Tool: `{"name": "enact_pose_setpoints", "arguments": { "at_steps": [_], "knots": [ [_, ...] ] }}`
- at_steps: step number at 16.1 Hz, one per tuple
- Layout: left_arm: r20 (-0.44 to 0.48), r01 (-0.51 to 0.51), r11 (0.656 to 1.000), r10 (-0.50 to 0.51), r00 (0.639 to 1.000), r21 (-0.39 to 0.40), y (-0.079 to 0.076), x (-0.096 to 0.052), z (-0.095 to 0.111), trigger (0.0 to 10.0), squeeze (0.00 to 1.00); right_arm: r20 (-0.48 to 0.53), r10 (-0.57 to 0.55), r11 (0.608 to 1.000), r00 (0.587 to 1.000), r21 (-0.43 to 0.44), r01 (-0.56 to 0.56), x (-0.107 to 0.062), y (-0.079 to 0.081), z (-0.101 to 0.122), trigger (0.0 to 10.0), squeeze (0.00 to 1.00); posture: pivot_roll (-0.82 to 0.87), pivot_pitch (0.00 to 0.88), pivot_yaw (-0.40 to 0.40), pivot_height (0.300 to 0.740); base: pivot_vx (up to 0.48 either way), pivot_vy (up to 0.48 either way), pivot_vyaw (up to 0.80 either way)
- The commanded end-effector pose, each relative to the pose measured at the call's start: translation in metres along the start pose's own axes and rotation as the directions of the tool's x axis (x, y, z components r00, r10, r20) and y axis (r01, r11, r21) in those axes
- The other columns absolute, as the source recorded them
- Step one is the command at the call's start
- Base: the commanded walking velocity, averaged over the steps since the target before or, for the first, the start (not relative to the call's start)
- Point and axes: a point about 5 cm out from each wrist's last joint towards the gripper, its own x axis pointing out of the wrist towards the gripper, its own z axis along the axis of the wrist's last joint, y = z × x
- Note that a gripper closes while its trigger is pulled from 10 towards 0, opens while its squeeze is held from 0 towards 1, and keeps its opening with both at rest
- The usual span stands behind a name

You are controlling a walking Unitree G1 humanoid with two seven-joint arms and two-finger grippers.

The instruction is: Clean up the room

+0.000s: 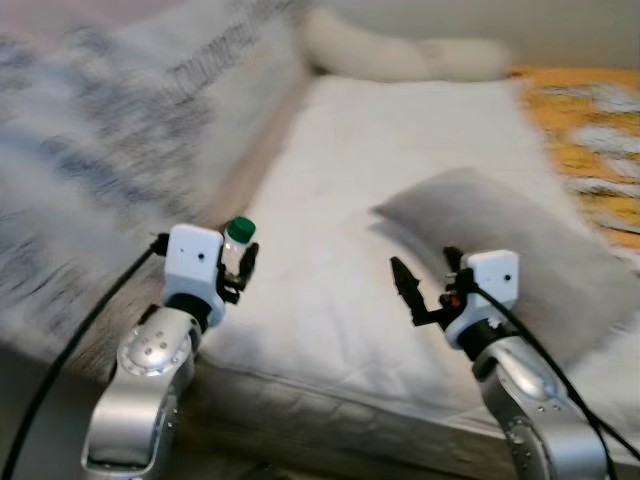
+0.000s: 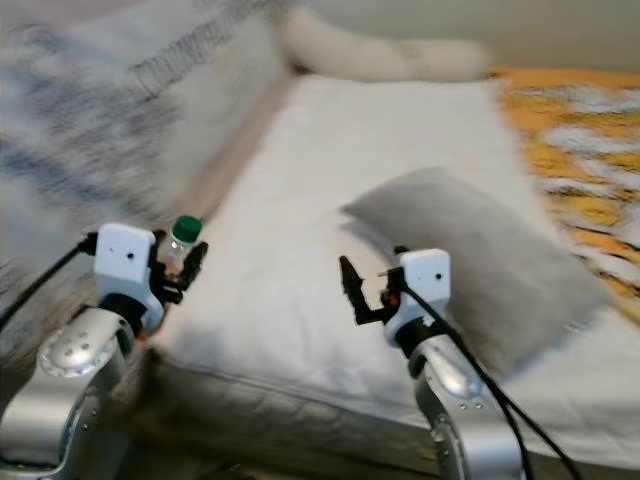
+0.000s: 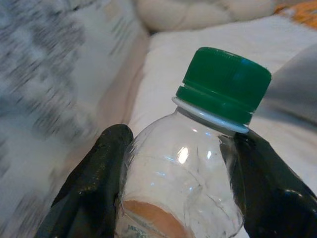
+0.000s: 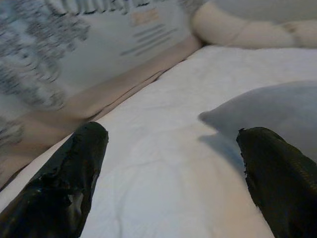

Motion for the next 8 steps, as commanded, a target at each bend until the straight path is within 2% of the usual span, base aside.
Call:
{"name": "enact_pose_setpoints", "arguments": {
  "at_steps": [1,8],
  "knots": [
    [0.03,0.004,1.0,-0.004,1.0,0.009,0.0013,-0.0009,0.0086,10.0,0.0,0.007,0.011,1.0,1.0,0.0,-0.011,0.0015,0.0011,0.0014,10.0,0.0,0.0,0.0,0.064,0.74,0.0,0.0,0.8],
    [-0.003,-0.043,0.999,0.042,0.999,-0.024,0.0005,-0.005,0.0061,10.0,0.0,-0.03,0.048,0.999,0.998,-0.005,-0.048,0.0054,-0.0033,-0.0059,10.0,0.0,0.04,0.0,0.031,0.74,0.0,0.0,0.8]
  ]
}}
